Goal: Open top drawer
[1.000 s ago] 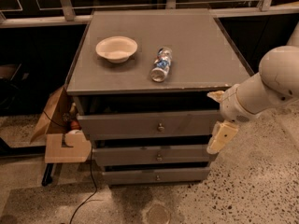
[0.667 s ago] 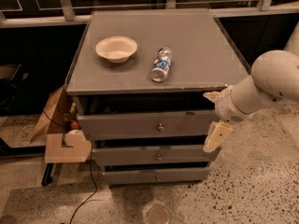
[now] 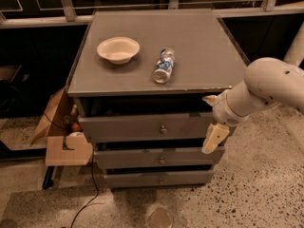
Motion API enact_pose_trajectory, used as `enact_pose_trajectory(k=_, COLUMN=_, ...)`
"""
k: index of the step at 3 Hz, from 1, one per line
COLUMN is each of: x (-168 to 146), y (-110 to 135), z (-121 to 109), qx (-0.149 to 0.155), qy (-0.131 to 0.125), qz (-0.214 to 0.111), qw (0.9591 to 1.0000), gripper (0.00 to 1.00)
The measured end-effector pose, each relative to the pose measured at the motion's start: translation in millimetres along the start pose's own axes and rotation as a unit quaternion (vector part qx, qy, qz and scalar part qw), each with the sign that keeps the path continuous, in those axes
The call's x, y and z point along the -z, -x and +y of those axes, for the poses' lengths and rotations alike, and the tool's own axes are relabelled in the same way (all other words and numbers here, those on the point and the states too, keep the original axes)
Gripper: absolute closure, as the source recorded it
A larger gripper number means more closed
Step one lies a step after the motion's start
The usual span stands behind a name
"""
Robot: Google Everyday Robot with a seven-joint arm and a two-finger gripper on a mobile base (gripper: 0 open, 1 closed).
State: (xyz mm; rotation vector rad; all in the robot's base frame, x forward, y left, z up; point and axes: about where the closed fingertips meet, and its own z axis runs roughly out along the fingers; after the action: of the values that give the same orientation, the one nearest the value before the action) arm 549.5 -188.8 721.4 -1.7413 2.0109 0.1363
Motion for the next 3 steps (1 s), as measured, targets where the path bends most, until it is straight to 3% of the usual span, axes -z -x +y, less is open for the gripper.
enact_pose_trajectory(k=3, x=-53, y=-1, z=-21, qx=0.025, qy=0.017, qz=0.008, qw=0.9995, gripper=0.00)
